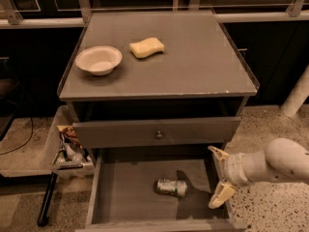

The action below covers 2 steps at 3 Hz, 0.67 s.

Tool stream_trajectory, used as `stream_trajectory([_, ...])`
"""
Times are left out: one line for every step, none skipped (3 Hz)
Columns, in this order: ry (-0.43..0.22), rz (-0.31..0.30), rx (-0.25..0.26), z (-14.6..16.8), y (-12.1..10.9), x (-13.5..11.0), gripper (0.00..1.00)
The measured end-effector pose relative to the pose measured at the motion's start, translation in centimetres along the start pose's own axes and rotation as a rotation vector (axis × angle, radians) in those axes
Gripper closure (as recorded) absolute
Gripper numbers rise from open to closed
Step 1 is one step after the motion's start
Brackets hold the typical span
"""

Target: Place 7up can into middle drawer

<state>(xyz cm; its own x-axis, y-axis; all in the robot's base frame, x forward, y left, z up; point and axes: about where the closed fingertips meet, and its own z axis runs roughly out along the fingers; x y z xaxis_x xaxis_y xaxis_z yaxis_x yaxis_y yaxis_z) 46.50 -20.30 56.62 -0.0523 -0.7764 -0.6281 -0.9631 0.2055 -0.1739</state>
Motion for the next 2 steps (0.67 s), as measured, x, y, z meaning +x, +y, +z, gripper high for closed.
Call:
stream_trajectory([-0.039, -0.059, 0.043, -5.91, 0.83, -2.39, 0.00])
stream_trajectory([-0.040, -0.059, 0.043, -6.13, 1.16, -2.15, 0.00])
